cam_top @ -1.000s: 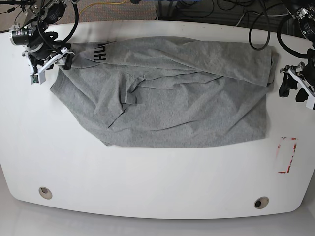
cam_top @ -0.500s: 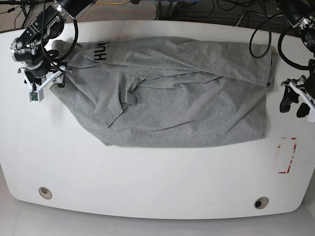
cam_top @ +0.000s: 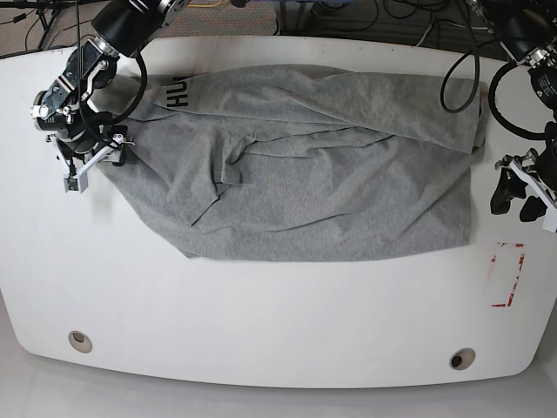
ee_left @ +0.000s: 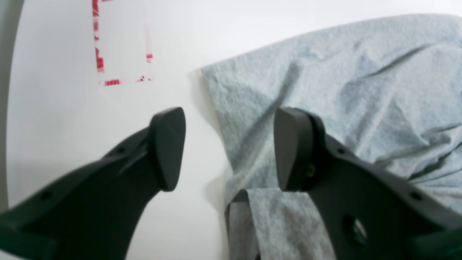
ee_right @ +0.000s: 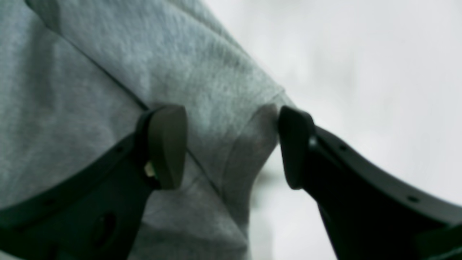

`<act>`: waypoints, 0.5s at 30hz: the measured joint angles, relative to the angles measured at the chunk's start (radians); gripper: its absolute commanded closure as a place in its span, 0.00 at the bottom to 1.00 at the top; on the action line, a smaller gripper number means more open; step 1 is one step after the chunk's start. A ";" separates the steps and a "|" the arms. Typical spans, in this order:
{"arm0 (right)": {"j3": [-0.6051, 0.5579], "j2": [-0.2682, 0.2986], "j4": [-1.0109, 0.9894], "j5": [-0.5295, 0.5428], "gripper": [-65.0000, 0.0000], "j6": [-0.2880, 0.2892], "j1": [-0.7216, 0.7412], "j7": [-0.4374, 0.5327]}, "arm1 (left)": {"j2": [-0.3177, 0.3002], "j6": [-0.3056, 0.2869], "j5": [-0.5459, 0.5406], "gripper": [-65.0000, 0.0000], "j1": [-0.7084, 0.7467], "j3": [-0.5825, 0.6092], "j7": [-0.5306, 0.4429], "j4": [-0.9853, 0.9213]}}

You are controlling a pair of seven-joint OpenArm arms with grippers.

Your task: Fold the T-shirt properly

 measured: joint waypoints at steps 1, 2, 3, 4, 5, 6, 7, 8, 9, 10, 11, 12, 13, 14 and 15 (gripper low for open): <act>0.000 0.005 -0.009 0.001 0.41 0.000 0.001 0.005 | 0.000 0.000 0.000 0.44 0.000 0.000 0.000 0.000; 0.001 0.010 -0.021 0.001 0.41 0.000 0.002 0.018 | 0.000 0.000 0.000 0.44 0.000 0.001 0.000 0.000; 0.001 0.012 -0.028 0.001 0.41 0.000 0.002 0.025 | 0.000 0.000 0.000 0.44 0.000 0.001 0.000 0.000; 0.002 0.014 -0.042 0.001 0.41 0.000 0.003 0.040 | 0.000 0.000 0.001 0.44 0.000 0.001 0.001 0.000; 0.002 0.013 -0.054 -0.004 0.41 -0.001 0.003 0.055 | 0.000 0.000 0.000 0.44 0.000 0.001 0.001 0.000; 0.002 0.013 -0.064 -0.004 0.41 0.000 0.003 0.069 | 0.000 0.000 0.000 0.44 0.000 0.001 0.000 0.000; 0.002 0.013 -0.081 -0.002 0.41 0.000 0.003 0.095 | 0.000 0.000 0.000 0.44 0.000 0.001 0.000 -0.001; 0.002 0.012 -0.093 -0.003 0.41 0.000 0.003 0.110 | 0.000 0.000 0.000 0.44 0.000 0.001 0.000 -0.002; 0.002 0.012 -0.105 -0.003 0.41 0.000 0.003 0.122 | 0.000 0.000 -0.001 0.44 -0.001 0.001 0.000 -0.005; 0.000 0.012 -0.119 -0.003 0.41 0.000 0.003 0.137 | 0.000 0.000 0.000 0.44 -0.001 0.001 -0.001 -0.010; 0.000 0.011 -0.129 -0.003 0.41 0.000 0.004 0.142 | 0.000 0.000 0.000 0.44 0.000 0.001 0.000 -0.014; 0.000 0.012 -0.139 -0.002 0.41 0.000 0.006 0.149 | 0.000 0.000 0.000 0.44 0.000 0.001 0.000 -0.021; 0.000 0.013 -0.149 -0.003 0.41 0.000 0.009 0.156 | 0.000 0.000 0.000 0.44 0.000 0.001 0.000 -0.027; 0.000 0.018 -0.160 0.001 0.41 0.000 0.014 0.159 | 0.000 0.000 0.000 0.44 0.000 0.001 0.001 -0.032; 0.001 0.025 -0.176 0.001 0.41 0.001 0.023 0.161 | 0.000 0.000 0.000 0.44 0.000 0.001 0.001 -0.036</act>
